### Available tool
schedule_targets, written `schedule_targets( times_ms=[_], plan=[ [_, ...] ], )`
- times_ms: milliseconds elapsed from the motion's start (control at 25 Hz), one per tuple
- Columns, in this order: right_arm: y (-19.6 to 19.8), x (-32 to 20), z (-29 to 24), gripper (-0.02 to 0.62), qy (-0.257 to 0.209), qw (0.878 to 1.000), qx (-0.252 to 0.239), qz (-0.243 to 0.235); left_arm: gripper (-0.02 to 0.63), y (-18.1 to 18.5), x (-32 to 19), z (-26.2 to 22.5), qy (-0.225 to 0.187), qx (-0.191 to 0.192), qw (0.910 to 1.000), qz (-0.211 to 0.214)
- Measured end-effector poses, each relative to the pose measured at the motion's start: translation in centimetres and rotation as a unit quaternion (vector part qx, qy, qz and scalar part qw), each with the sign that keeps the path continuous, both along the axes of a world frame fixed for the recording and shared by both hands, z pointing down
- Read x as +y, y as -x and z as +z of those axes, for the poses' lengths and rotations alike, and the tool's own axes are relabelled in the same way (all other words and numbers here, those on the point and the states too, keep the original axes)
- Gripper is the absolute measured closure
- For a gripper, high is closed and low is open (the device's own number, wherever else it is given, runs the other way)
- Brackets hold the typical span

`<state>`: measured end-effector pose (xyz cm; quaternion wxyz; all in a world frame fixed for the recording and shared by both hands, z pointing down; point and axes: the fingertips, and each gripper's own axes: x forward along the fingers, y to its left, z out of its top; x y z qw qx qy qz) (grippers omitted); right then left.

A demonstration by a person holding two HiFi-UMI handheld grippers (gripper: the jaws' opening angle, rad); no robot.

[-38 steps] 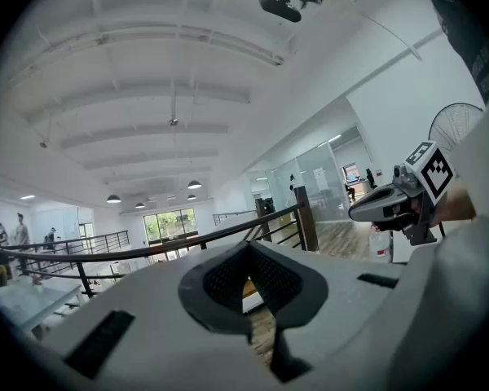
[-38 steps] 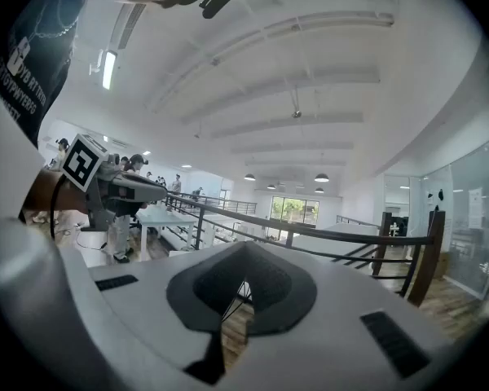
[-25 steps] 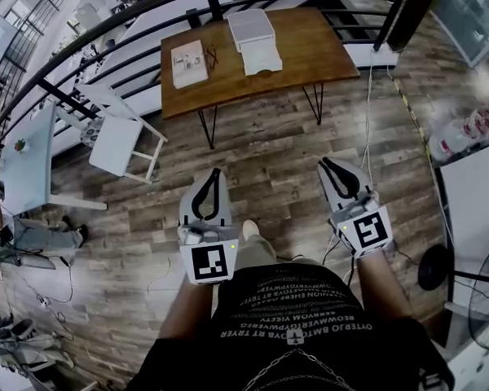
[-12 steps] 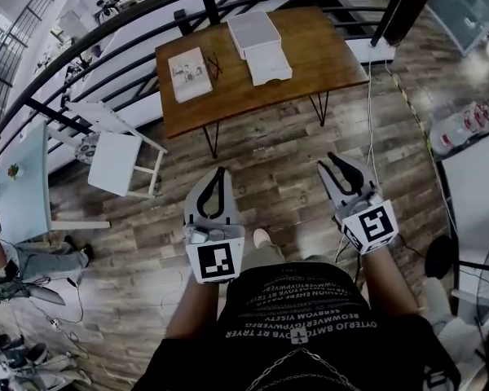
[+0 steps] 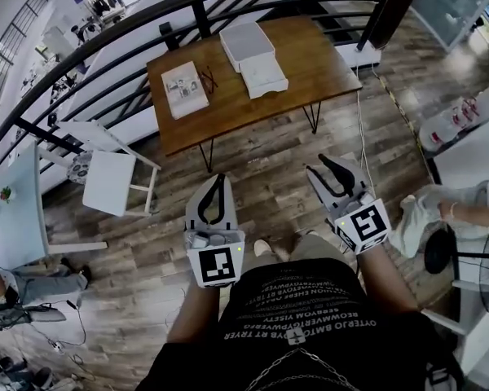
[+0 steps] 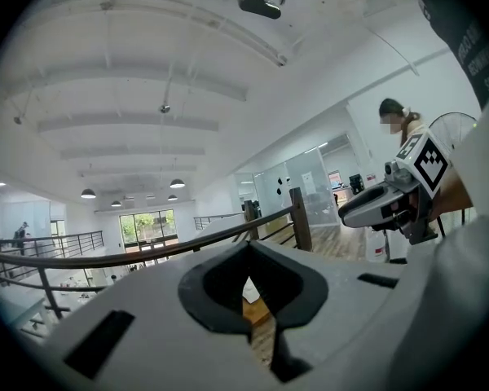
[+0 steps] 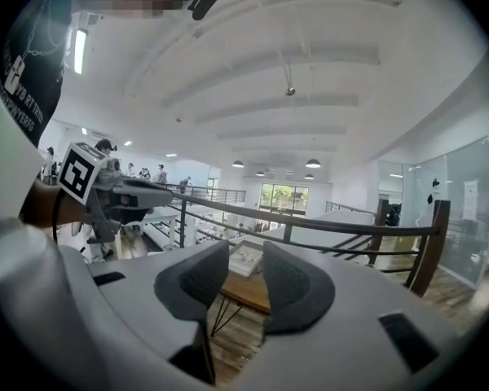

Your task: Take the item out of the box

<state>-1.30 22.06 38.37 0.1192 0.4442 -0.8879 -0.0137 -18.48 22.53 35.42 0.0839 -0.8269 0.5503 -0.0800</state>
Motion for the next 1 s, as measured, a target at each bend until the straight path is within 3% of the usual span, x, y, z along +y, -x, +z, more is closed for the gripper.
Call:
schedule_targets(
  times_ms=[280,520,720,1000],
  plan=[
    [-1.0,-1.2,0.9,0.449,0.009,1.0,-0.003,0.012,0.6,-0.4,-1.5,0.8,0.013,0.023,0.9996,0.007],
    [-2.1,-4.0,1.3,0.442,0.016,1.0,-0.014,0.009,0.6,-0.9,-4.0,-0.1,-0.014,0.006,0.9999,-0.004],
    [-3.3,-8.4,1.9,0.436,0.026,0.999,-0.019,0.002,0.6,-1.4,-7.6,-0.3,-0.017,0.04,0.9986,-0.031],
    [-5.4,-14.4,3.2,0.433,0.041,0.999,-0.022,-0.005,0.6,-4.3,-13.9,1.3,0.006,0.013,0.9997,-0.019]
  ],
)
